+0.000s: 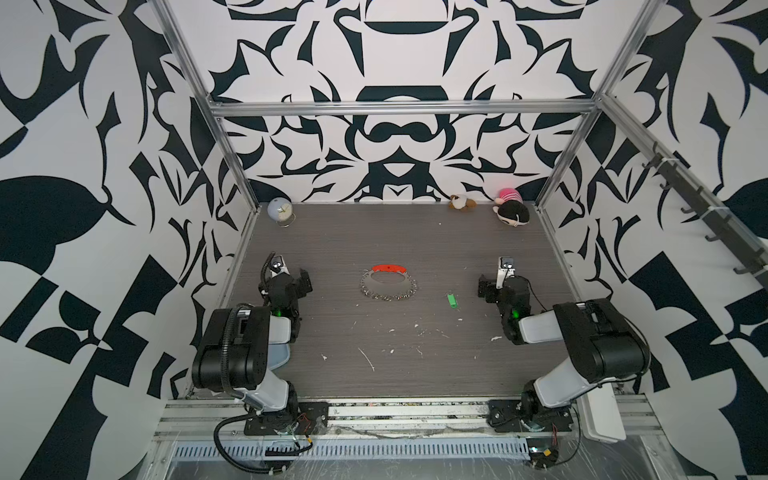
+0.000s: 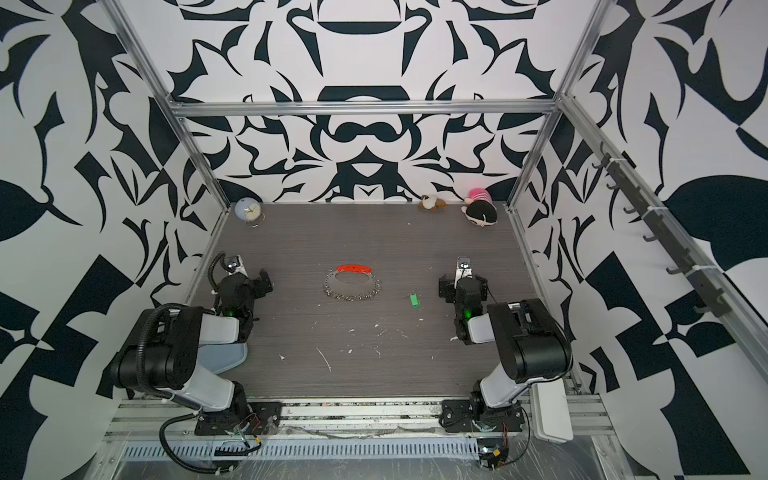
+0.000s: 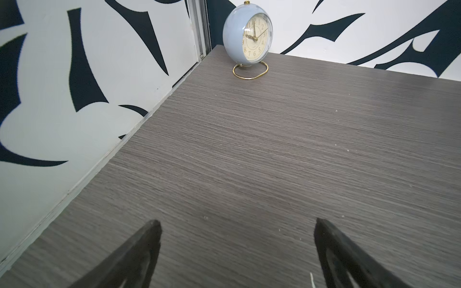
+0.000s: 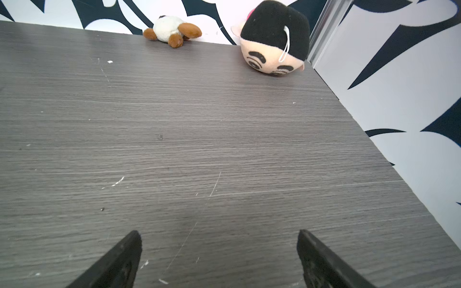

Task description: Put the keys on the keyring

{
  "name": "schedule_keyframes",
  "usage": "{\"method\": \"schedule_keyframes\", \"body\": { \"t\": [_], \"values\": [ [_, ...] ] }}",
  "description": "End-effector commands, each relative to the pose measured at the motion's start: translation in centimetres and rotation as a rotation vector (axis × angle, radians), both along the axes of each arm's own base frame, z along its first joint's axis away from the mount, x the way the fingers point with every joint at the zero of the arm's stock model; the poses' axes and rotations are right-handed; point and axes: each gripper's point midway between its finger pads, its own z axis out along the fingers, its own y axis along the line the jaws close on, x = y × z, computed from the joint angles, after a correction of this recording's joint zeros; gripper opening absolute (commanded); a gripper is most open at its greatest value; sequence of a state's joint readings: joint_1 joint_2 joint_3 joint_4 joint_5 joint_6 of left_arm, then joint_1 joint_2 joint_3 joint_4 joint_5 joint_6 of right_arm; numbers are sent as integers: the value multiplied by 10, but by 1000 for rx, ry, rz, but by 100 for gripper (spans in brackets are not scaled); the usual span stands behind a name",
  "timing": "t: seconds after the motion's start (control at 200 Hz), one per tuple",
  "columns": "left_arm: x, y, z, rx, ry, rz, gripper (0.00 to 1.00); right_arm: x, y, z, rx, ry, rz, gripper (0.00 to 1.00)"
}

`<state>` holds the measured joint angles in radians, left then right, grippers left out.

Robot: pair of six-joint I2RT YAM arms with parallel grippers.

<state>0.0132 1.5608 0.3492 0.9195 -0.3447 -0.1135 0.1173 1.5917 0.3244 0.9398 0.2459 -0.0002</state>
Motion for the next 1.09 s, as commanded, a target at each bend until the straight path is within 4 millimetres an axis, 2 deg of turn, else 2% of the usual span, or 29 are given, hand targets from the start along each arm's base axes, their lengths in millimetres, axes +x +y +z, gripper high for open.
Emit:
{"method": "schedule_keyframes", "body": {
  "t": [0.0, 1.09],
  "values": [
    [5, 2, 11, -5, -43, 12, 100, 8, -1, 21, 11, -74, -8, 100],
    [2, 4, 12, -11, -53, 23, 100, 6, 1, 22, 12, -82, 2, 100]
  ]
}}
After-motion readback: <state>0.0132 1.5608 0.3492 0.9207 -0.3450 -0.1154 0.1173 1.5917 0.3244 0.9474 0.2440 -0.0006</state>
